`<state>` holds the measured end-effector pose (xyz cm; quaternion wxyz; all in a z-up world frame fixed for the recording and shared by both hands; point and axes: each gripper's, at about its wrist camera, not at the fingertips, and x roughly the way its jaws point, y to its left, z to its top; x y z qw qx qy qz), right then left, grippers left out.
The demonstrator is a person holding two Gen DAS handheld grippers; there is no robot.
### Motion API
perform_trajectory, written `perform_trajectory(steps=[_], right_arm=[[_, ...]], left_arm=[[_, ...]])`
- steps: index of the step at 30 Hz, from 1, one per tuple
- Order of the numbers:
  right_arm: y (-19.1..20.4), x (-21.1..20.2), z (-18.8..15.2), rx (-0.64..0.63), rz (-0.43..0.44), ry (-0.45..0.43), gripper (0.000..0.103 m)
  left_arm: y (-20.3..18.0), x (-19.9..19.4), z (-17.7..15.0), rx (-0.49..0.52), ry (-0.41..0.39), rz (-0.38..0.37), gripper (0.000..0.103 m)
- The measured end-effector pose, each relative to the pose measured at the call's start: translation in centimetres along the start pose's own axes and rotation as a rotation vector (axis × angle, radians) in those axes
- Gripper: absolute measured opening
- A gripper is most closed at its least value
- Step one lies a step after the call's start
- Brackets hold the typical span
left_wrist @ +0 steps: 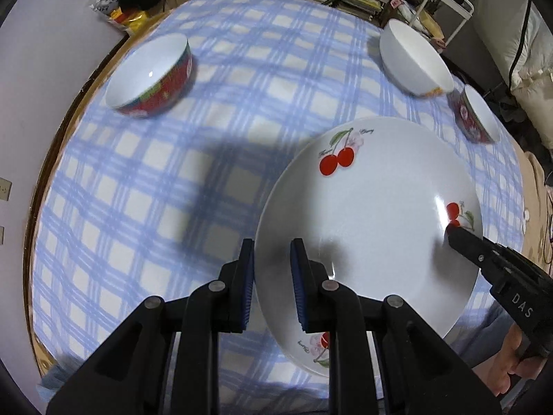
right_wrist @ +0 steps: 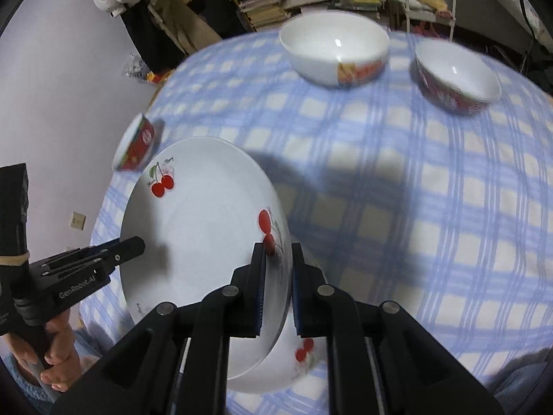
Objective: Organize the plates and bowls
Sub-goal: 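Lift and carry the held cherry plates with both tools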
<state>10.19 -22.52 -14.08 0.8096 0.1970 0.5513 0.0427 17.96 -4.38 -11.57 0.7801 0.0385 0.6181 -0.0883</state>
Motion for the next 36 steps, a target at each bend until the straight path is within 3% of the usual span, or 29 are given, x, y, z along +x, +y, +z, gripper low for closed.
perform_trajectory(steps=[9,13,16,24,36], right_arm=[[0.2,0.9,-2.5,-0.08,-0.067,0.006,0.018],[0.8,1.7,-3.5,-0.14,-0.132,-0.003,0.018],[0.8,1.8,-4.1,-0.152,-0.158,-0.012,0.018],[0.5,1.5,-4.9,-0.175,-0.222,-0.049,0.016],[-0.6,1.4,-5.2,-0.107,-0.179,-0.068,0.016]], left_arm=[[-1.0,0.1,-3.9,-0.003,-0.091,0.042,0.02],[-0.7,1.7,-4.8,-0.03,-0.043,0.032,0.02],[-1.3,2.0,-5.1,-0.001,-0.042,0.061,0.02],[-1.8,2.7,-5.6,0.006,-0.033,0.052,0.019],[-2.1,3.0,-5.5,0.007,-0.026,0.08,0.02]])
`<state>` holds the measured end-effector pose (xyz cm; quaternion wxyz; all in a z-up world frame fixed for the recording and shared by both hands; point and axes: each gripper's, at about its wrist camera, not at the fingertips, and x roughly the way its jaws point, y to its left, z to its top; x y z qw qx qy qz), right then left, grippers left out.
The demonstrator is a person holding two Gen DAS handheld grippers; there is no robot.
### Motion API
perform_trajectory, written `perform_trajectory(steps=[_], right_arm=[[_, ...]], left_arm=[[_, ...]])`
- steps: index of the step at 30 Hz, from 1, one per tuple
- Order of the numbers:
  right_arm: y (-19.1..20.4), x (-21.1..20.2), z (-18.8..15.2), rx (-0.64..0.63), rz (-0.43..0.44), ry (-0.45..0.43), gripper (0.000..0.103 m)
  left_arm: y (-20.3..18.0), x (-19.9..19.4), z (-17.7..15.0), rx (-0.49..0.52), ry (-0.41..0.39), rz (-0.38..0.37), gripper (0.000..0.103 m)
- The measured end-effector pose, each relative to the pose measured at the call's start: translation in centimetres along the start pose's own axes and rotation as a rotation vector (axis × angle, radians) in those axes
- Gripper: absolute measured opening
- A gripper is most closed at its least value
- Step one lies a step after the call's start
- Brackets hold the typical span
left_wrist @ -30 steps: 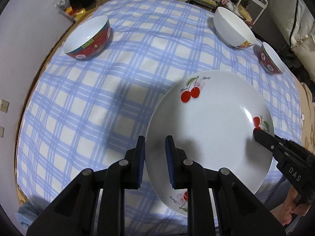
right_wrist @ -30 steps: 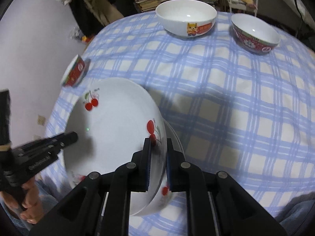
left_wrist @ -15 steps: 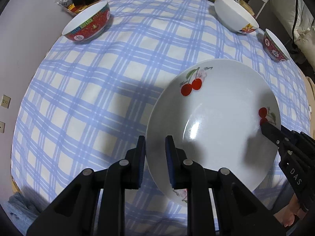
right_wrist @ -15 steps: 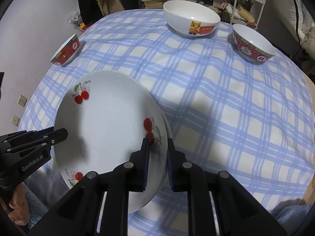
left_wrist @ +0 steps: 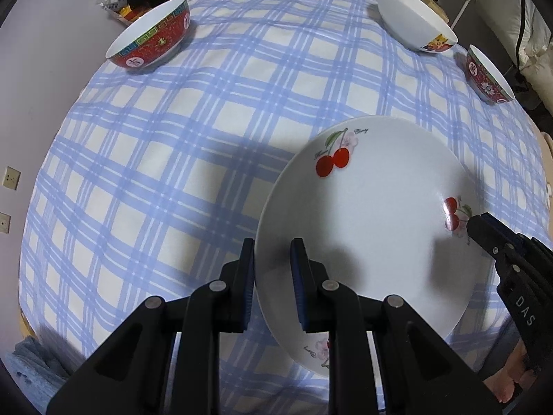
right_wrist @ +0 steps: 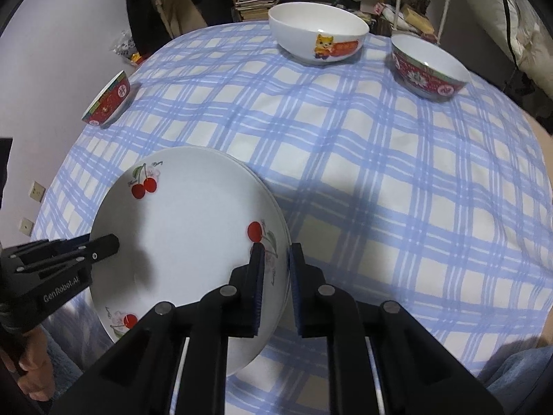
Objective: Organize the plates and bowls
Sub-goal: 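Lift and carry the held cherry plates with both tools, then lower the cherry plates onto the cloth and open both tools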
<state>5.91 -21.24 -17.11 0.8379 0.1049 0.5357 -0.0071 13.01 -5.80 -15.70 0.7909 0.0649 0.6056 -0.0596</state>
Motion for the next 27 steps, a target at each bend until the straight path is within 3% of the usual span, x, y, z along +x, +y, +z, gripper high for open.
perform_trajectory(steps=[23,27], right_arm=[[-0.9,1.0,-0.6,0.084,0.037,0.034,0.016],[-1.1,0.4,-0.4,0.098,0.034,0.018,0.016]], left_arm=[[0.2,-0.3,-0.3,-0.004,0.0,0.03,0.023],[0.3,-1.8,-0.3,-0.007,-0.061,0.029,0.023]])
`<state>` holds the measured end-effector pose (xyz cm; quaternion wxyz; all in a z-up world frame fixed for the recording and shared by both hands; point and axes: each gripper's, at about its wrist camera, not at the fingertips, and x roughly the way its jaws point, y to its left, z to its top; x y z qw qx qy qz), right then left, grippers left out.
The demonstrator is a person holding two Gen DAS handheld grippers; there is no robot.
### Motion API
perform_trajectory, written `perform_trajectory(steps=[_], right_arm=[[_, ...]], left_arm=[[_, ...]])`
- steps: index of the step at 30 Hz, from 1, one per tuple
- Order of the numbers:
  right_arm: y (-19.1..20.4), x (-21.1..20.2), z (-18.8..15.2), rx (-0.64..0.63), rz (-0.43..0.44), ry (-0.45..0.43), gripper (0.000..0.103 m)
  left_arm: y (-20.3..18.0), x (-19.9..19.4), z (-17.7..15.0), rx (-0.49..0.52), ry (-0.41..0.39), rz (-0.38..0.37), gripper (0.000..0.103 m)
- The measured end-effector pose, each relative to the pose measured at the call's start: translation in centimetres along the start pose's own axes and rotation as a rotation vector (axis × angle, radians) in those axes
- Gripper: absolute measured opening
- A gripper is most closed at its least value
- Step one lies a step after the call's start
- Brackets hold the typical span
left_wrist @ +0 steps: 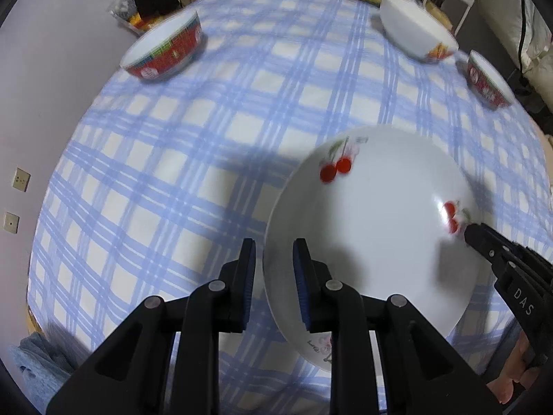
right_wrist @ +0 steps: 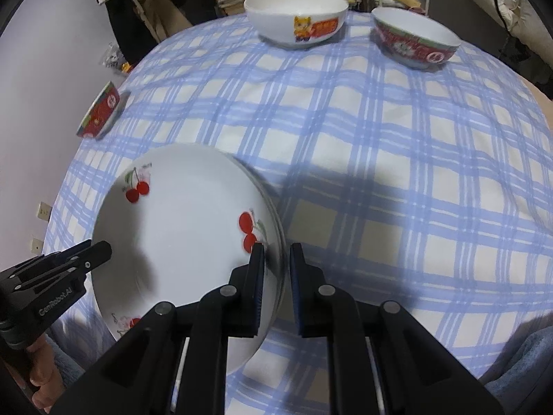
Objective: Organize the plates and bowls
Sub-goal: 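Lower the cherry plates onto the cloth and open both tools, then grasp a white bowl rim with the left tool while the right tool grasps another white bowl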
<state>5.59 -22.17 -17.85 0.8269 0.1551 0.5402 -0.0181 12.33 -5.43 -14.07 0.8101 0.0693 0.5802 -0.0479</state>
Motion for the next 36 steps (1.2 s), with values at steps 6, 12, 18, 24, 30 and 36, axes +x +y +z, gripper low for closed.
perform_trajectory(steps=[6,12,18,24,30,36], right_arm=[[-1.2,-1.7,1.5,0.04,0.01,-0.044,0.016],[-1.2,-1.8,4.0,-0.009,-0.085,-0.051,0.023],[-1.2,-2.1,7.5,-0.004,-0.065,-0.096,0.08],[-1.4,-0.8,11.8,-0.003,-0.064,-0.093,0.086],[-4.0,-0.6,16.3,0.094,-0.001,-0.098,0.086],[-6.3,0.3,21.1,0.06,-0.006,-0.094,0.086]], left_arm=[[0.6,-2.2,1.6,0.008,-0.089,-0.006,0.023],[2.6,-2.7,5.3,-0.103,-0.063,-0.026,0.023],[2.1,-3.9,9.4,-0.102,-0.113,0.032,0.064],[-0.2,-3.8,14.5,-0.012,-0.113,0.041,0.079],[-2.4,-2.6,18.6,0.048,-0.118,0.035,0.082],[-4.7,-1.6,22.0,0.084,-0.145,-0.023,0.082]])
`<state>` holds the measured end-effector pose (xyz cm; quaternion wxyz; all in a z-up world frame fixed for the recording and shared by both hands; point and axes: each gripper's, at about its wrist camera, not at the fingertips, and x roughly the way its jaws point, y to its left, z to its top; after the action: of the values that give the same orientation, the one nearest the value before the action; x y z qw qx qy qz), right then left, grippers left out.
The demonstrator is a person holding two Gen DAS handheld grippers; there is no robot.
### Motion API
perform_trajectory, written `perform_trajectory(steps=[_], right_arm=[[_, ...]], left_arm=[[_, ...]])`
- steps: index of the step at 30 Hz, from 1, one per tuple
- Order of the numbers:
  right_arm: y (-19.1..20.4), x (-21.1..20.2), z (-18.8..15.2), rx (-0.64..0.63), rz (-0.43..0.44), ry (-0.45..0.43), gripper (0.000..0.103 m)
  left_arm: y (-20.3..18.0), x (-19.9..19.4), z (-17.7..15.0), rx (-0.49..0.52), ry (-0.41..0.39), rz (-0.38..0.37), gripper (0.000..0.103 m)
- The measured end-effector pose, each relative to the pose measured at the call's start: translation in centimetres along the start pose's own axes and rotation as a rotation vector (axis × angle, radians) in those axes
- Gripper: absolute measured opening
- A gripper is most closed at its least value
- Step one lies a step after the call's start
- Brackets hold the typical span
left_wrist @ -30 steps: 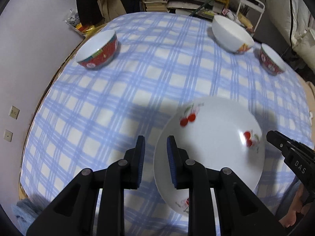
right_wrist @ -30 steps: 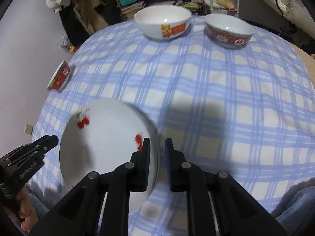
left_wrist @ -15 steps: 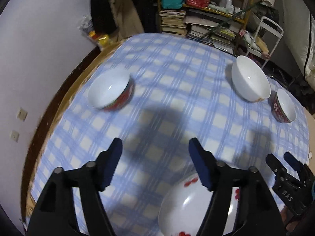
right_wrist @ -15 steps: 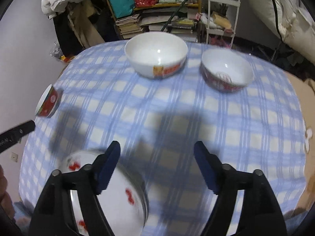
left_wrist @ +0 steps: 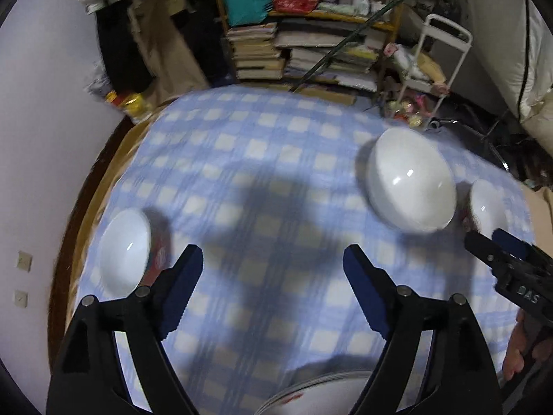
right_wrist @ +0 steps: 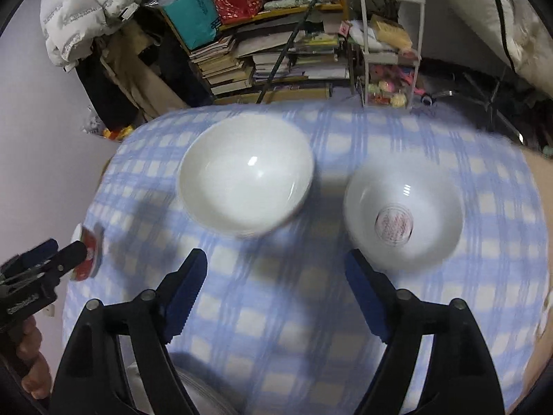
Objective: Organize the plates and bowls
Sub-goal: 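Grasp a white bowl rim with the left tool while the right tool grasps another white bowl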
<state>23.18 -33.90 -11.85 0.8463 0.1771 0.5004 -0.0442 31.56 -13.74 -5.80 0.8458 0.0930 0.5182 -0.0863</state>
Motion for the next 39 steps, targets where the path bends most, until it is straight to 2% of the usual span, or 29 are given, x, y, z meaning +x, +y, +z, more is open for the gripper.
perform_trajectory(steps=[2,7,8,11,13,15,19,22,25,27,28,30,32,35,39], right_arm=[[-0.5,0.2,1.3,-0.017,-0.01,-0.025,0.086],[-1.3,1.2,3.7,-0.04,0.009,-0.043,0.085],[-1.4,1.5,4.2,-0.046,0.007,-0.051,0.082],[-2.1,2.3,5.3,-0.039,-0.005,-0.085,0.057],[-2.6,2.9,5.8,-0.027,-0.007,-0.094,0.052],[-3.1,3.7,6.3,-0.014,-0.003,-0.091,0.043],[-3.7,5.3,6.9,-0.017,0.007,-0.058,0.036],[-3.7,6.3,7.2,-0.042,0.02,-0.036,0.036],[-3.7,7.3,7.3,-0.051,0.022,-0.014,0.036],[-3.8,7.7,7.4,-0.04,0.045,0.0,0.026],[-3.8,8.0,7.5,-0.037,0.066,0.014,0.024],[-3.6,8.4,7.5,-0.046,0.071,0.035,0.017],[-3.2,8.9,7.4,-0.059,0.071,0.051,0.016],[-2.6,9.2,6.9,-0.079,0.06,0.071,0.009],[-2.2,7.5,5.9,-0.049,0.034,0.023,0.009]], left_arm=[[-1.0,0.5,1.1,0.006,-0.02,-0.01,0.082],[-3.2,2.8,3.5,0.024,-0.006,-0.032,0.082],[-3.6,3.1,3.7,0.032,-0.005,-0.028,0.082],[-4.8,4.6,4.8,0.036,0.012,-0.046,0.082],[-5.4,5.5,5.2,0.026,0.02,-0.061,0.082],[-6.0,6.4,5.3,0.031,0.02,-0.057,0.082],[-7.1,8.6,5.2,0.028,0.081,-0.094,0.081],[-7.7,9.6,5.1,0.031,0.095,-0.068,0.078],[-8.0,10.3,4.9,0.026,0.116,-0.07,0.064],[-8.0,10.7,4.9,0.015,0.132,-0.097,0.039],[-7.9,10.8,4.9,0.007,0.136,-0.115,0.034],[-7.8,10.9,4.8,-0.024,0.141,-0.166,0.018],[-7.7,10.9,4.7,-0.05,0.14,-0.182,0.012],[-7.7,11.2,4.6,-0.066,0.152,-0.16,0.01],[-7.0,10.5,4.2,-0.093,0.167,-0.171,0.008]])
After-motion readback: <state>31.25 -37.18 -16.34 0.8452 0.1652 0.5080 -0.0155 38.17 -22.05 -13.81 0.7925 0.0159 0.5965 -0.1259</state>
